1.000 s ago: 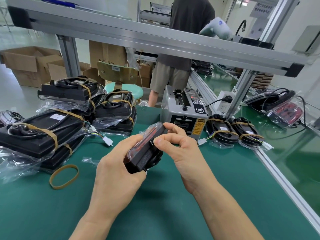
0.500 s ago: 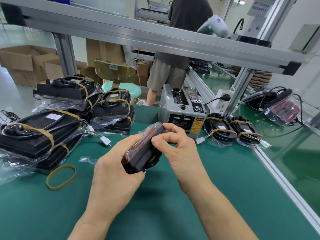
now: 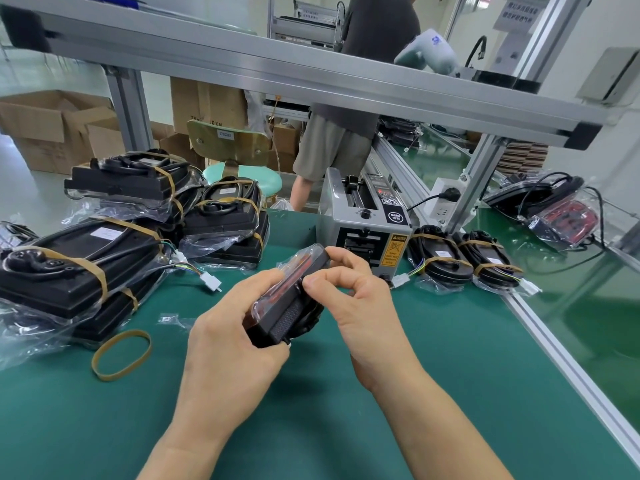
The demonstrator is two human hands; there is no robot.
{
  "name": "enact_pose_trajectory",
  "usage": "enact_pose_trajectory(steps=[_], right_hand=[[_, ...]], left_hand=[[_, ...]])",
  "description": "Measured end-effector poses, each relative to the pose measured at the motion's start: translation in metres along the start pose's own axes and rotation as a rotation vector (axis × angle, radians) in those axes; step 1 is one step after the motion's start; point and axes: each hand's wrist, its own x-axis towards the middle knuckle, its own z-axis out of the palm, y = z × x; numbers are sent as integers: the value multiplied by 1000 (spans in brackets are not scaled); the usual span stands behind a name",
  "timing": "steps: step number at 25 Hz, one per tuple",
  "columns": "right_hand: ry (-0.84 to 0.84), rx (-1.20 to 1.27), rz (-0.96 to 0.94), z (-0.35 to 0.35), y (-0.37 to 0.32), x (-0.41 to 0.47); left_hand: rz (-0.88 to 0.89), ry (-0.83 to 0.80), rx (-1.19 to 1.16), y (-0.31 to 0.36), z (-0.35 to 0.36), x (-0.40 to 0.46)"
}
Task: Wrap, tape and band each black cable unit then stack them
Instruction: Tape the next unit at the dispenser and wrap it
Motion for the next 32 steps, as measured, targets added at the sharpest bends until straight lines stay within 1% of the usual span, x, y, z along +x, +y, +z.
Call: enact_pose_trajectory(steps=[10,13,16,17,20,24,25,27,29,30,31,32], right_hand=[[82,-195,-99,4,0,-2],[105,-154,-73,4,2,-2],[72,28,53,3,6,2],[55,41,60,4,5,2],[10,-29,23,5,8,-1],[-97,-82,5,-5,2,4],[-95,-63,18,-7,1,8],[-40,-15,59,-11,-1,17],[-4,-30,87,-18,2,20],[-17,-33,83,-24,5,20],[-63,-45,68,-31,10,19],[-165,-93,48,-37,13,16]], left_hand=[[11,4,17,-1,-1,1],[13,-6,10,-2,-1,1],[9,-14,-9,0,-1,1],[10,-14,-8,0,-1,0],[8,-14,-9,-1,-4,0],[-10,-45,-71,-4,-7,2],[-6,-60,-84,-5,-9,3],[-6,-116,-125,-8,-15,4],[3,-151,-150,-12,-25,6],[5,-144,-192,-15,-30,7],[-5,-122,-283,-21,-34,7],[-31,-100,-423,-26,-38,6]])
